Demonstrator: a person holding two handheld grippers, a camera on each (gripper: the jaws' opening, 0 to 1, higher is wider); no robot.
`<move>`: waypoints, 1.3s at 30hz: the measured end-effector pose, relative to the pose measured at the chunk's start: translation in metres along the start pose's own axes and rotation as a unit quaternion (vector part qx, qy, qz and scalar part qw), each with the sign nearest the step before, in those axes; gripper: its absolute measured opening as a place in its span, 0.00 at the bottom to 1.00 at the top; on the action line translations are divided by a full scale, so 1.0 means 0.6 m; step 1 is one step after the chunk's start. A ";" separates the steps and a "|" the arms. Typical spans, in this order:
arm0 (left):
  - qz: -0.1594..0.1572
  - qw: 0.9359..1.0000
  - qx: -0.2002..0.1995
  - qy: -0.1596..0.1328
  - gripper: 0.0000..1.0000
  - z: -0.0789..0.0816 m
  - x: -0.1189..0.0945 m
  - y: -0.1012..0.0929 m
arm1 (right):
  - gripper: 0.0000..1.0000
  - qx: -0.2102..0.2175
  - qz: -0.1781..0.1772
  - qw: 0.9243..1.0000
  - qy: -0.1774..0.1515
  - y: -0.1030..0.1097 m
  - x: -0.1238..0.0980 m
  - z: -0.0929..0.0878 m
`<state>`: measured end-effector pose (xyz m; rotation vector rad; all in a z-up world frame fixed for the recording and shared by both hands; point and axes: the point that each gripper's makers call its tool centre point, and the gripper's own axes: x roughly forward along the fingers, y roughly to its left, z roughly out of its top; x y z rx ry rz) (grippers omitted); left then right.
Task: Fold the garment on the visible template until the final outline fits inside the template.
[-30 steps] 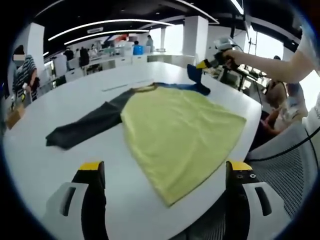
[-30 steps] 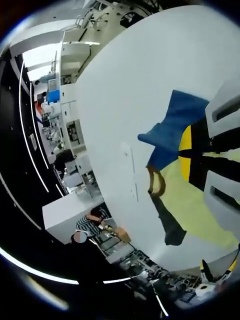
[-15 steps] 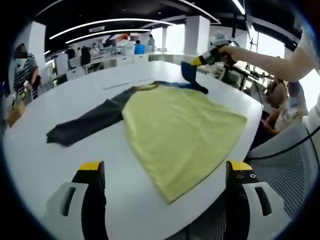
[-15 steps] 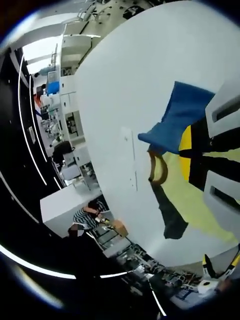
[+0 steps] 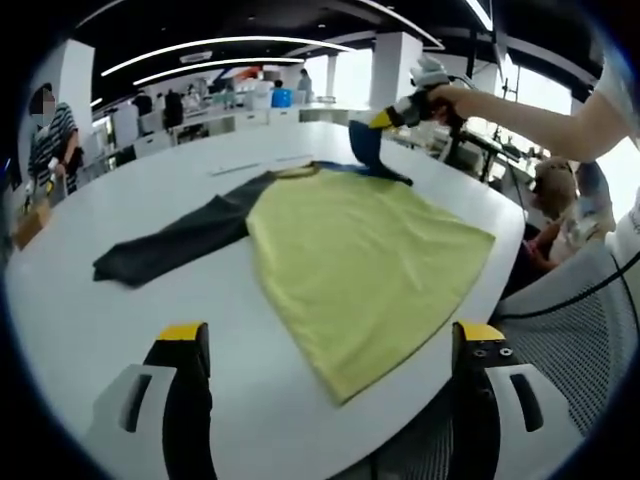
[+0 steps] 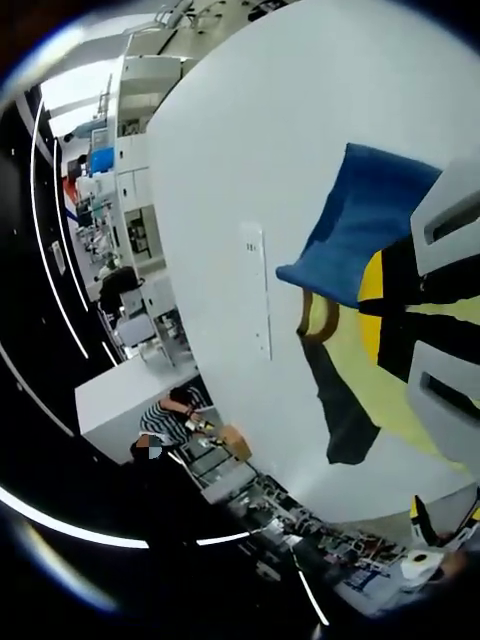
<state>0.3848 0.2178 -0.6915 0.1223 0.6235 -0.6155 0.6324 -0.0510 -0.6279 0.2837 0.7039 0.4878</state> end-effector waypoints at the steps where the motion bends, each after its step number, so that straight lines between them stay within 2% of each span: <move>1: 0.000 1.000 -0.001 0.002 0.97 -0.002 0.000 0.000 | 0.00 -0.001 0.003 1.000 0.000 0.006 0.004 0.003; 17: 0.002 1.000 -0.006 0.003 0.97 -0.008 -0.002 0.004 | 0.00 -0.022 0.032 0.999 0.012 0.076 0.042 0.010; 25: 0.005 1.000 -0.009 0.004 0.97 -0.014 -0.005 0.005 | 0.00 -0.041 0.045 0.998 0.022 0.108 0.061 0.004; 35: 0.004 1.000 -0.014 0.006 0.97 -0.021 -0.006 0.005 | 0.00 -0.071 0.048 0.995 0.046 0.133 0.088 -0.024; 39: 0.004 1.000 -0.016 0.007 0.96 -0.022 -0.005 0.006 | 0.00 -0.095 0.047 0.992 0.066 0.142 0.099 -0.048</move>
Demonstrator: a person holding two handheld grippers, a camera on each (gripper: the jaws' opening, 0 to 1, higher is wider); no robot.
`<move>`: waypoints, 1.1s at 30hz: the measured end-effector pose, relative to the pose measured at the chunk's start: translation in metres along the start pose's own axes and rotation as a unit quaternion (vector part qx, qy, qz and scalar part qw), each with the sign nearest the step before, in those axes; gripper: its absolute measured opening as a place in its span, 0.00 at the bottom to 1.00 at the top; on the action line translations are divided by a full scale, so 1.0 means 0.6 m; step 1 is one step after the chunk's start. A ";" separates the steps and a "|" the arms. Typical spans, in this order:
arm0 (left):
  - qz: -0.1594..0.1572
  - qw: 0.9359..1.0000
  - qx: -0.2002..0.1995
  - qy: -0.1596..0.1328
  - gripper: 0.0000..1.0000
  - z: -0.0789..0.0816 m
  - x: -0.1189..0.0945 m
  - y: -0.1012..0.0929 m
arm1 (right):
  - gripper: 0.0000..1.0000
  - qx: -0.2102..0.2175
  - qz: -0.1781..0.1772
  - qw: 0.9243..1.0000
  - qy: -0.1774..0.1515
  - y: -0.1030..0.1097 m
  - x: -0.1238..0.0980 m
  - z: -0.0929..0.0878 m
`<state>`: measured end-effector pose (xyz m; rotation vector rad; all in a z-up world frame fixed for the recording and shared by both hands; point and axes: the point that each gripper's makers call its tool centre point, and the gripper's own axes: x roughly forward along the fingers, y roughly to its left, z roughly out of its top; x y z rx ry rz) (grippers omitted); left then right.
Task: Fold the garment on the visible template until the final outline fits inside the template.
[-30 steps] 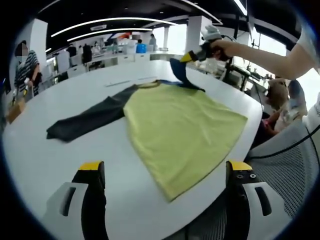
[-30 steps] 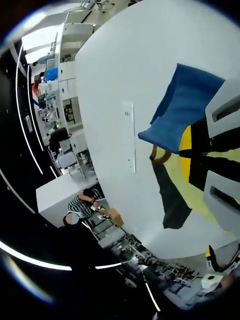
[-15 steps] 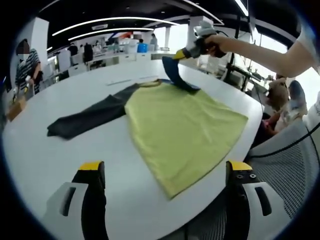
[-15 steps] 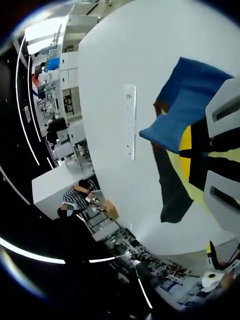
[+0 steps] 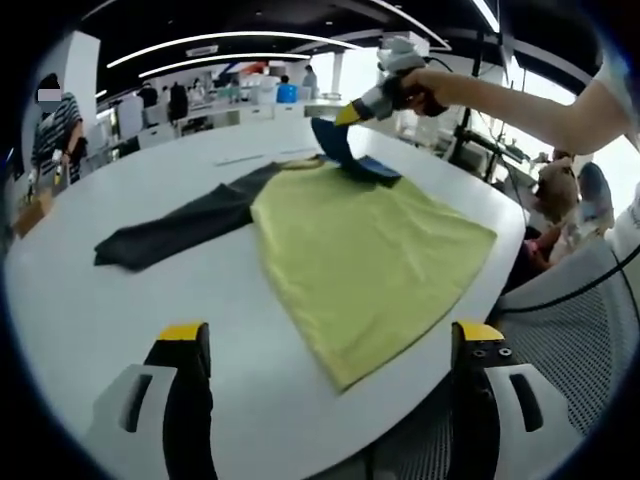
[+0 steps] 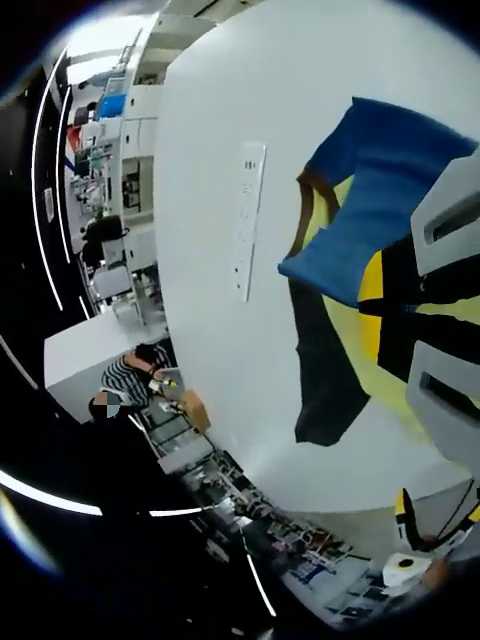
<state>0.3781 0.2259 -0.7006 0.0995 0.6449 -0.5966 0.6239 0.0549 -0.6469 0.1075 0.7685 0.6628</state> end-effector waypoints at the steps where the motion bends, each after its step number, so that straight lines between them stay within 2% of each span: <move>1: 0.001 1.000 0.000 0.000 0.97 -0.001 0.000 0.001 | 0.00 -0.009 -0.002 1.000 0.007 0.001 0.005 -0.008; 7: 0.002 1.000 -0.004 0.005 0.96 -0.007 -0.001 0.003 | 0.00 -0.028 -0.005 0.999 0.032 0.004 0.028 -0.039; 12: 0.002 1.000 -0.008 0.004 0.96 -0.010 -0.001 0.002 | 0.00 -0.021 -0.003 0.999 0.036 0.002 0.048 -0.052; 18: 0.002 1.000 -0.008 0.008 0.96 -0.013 -0.001 0.001 | 0.00 -0.002 -0.003 0.999 0.043 0.000 0.072 -0.074; 19: 0.002 1.000 -0.008 0.007 0.96 -0.011 -0.001 0.002 | 0.00 0.012 0.003 0.999 0.037 0.001 0.081 -0.078; 20: 0.002 1.000 -0.008 0.006 0.96 -0.010 -0.001 0.002 | 0.00 0.048 0.011 0.998 0.043 0.003 0.088 -0.088; 22: 0.002 1.000 -0.006 0.004 0.96 -0.006 -0.002 0.000 | 0.00 0.060 0.013 0.997 0.045 -0.001 0.099 -0.100; 30: 0.006 1.000 -0.007 0.003 0.96 -0.006 -0.005 0.002 | 0.00 0.059 0.035 0.995 0.068 0.017 0.121 -0.136; 33: 0.007 1.000 -0.008 0.004 0.96 -0.007 -0.006 0.003 | 0.00 0.053 0.028 0.996 0.071 0.014 0.121 -0.147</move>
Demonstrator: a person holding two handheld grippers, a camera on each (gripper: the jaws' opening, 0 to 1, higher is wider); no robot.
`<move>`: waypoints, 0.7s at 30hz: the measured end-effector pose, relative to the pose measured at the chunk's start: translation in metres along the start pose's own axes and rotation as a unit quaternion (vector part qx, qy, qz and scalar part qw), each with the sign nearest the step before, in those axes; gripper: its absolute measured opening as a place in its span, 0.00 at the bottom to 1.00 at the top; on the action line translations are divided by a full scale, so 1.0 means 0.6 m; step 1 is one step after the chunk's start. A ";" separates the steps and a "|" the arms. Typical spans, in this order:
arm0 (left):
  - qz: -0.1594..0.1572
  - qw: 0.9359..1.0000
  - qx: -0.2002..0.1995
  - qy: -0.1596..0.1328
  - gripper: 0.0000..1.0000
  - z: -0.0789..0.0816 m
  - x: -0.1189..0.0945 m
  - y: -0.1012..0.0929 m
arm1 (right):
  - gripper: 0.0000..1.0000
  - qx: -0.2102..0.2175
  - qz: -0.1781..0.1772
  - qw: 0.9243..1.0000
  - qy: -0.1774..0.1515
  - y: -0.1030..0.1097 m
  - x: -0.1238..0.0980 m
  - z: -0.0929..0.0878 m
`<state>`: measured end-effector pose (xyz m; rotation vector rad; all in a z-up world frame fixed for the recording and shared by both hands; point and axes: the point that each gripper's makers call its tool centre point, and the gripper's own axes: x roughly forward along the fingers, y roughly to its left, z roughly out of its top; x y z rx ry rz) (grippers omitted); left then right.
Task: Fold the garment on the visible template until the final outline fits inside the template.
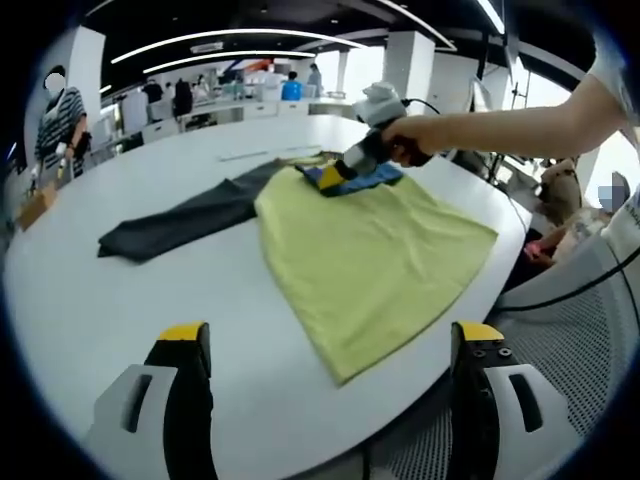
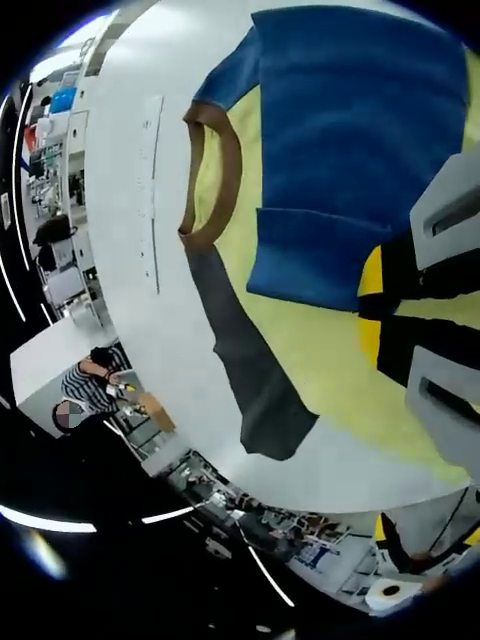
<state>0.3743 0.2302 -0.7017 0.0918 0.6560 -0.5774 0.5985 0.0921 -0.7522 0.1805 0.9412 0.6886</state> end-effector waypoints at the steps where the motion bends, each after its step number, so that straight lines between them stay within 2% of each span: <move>1: 0.001 1.000 0.000 0.000 0.96 0.000 -0.001 0.000 | 0.00 0.007 0.003 1.000 -0.004 0.000 -0.001 0.002; 5: 0.002 1.000 -0.005 -0.001 0.96 0.000 -0.002 0.001 | 0.04 0.005 0.008 1.000 -0.005 0.002 -0.009 0.003; 9: 0.002 1.000 -0.001 -0.001 0.96 0.002 -0.003 0.001 | 0.11 -0.042 -0.030 0.998 -0.030 -0.021 -0.030 0.017; 13: 0.002 1.000 0.003 -0.002 0.97 0.005 -0.003 0.001 | 0.25 -0.052 -0.065 0.996 -0.044 -0.040 -0.044 0.022; 15: 0.000 1.000 0.005 -0.001 0.97 0.006 -0.003 0.000 | 0.31 -0.054 -0.072 0.995 -0.042 -0.046 -0.044 0.021; 21: 0.002 1.000 0.006 -0.003 0.96 0.008 -0.006 0.000 | 0.26 -0.035 -0.080 0.996 -0.036 -0.048 -0.039 0.008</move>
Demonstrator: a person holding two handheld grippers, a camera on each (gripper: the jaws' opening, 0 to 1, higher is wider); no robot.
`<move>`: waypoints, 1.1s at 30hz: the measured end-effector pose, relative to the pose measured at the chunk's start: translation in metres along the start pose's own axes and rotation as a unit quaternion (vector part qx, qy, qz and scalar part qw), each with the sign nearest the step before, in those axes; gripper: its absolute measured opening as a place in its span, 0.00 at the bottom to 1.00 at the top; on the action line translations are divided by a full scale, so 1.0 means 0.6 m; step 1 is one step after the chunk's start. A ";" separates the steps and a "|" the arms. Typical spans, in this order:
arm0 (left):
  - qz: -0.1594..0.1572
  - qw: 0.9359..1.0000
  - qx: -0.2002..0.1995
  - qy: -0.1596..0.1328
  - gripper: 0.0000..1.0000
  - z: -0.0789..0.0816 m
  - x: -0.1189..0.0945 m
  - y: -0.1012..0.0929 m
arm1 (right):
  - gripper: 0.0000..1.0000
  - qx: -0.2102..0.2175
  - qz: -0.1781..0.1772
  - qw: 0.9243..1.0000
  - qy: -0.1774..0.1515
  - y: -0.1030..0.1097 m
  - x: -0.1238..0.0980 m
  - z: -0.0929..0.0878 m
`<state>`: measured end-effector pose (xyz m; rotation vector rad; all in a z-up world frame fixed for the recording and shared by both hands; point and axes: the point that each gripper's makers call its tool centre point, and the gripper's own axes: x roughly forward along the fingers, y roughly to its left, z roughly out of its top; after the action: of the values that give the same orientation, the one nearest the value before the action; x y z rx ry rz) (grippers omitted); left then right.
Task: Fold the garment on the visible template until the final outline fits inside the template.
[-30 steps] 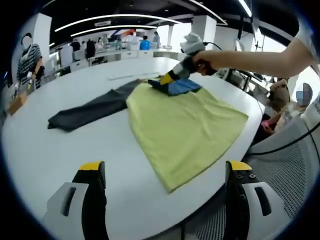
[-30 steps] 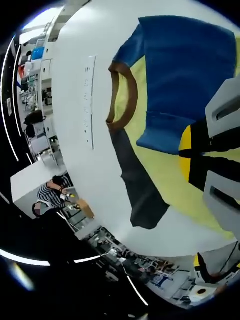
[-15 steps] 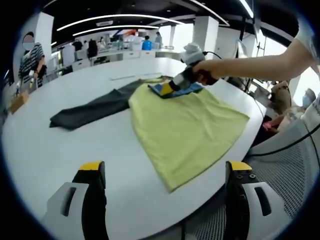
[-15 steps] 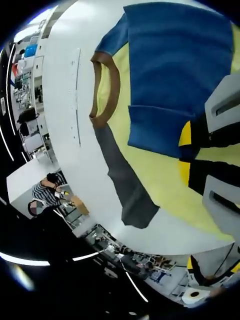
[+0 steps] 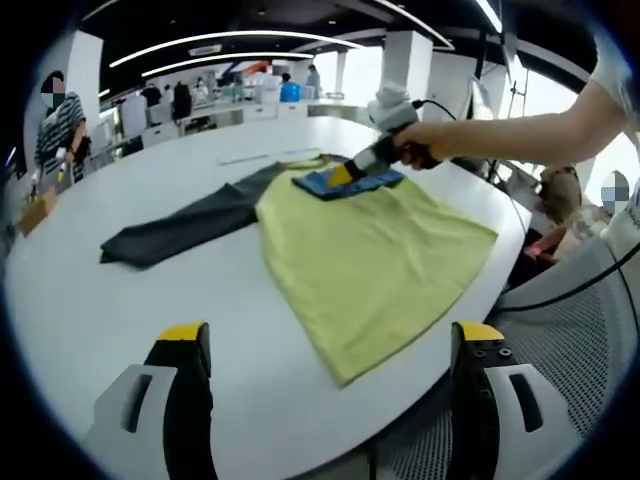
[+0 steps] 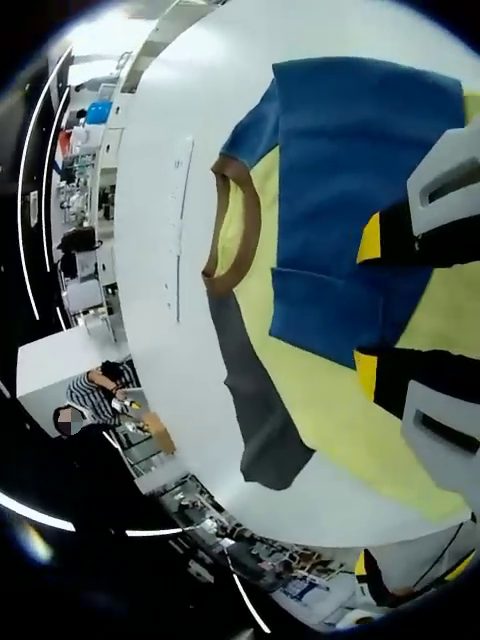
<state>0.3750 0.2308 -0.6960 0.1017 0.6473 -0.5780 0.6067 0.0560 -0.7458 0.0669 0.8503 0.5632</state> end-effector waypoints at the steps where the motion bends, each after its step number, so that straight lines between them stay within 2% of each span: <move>1: 0.000 1.000 -0.001 0.000 0.96 0.000 0.000 0.000 | 0.24 -0.002 -0.004 1.000 0.001 0.001 0.001 -0.001; 7: 0.005 1.000 -0.006 0.002 0.96 -0.006 -0.004 0.005 | 0.11 0.004 -0.024 1.000 0.003 -0.008 0.000 -0.006; 9: 0.005 1.000 -0.009 0.003 0.96 -0.007 -0.004 0.005 | 0.09 0.006 -0.025 1.000 0.004 -0.007 -0.001 -0.007; 13: 0.005 1.000 -0.010 0.006 0.95 -0.010 -0.003 0.004 | 0.00 0.014 -0.023 1.000 0.008 -0.005 -0.003 -0.011; 15: 0.004 1.000 -0.010 0.005 0.95 -0.009 -0.004 0.003 | 0.00 0.015 -0.018 1.000 0.007 -0.002 -0.005 -0.009; 21: 0.003 1.000 -0.009 0.007 0.95 -0.012 -0.004 0.003 | 0.00 0.029 0.037 0.998 -0.036 0.043 -0.010 0.029; 23: 0.002 1.000 -0.009 0.007 0.95 -0.012 -0.004 0.002 | 0.00 0.039 0.051 0.997 -0.038 0.057 -0.009 0.034; 33: 0.006 1.000 -0.010 0.009 0.95 -0.016 -0.009 0.004 | 0.00 0.035 0.097 0.993 -0.049 0.106 0.007 0.044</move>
<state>0.3679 0.2378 -0.7007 0.0930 0.6694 -0.5592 0.5998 0.1167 -0.7134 0.2410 0.7728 0.7072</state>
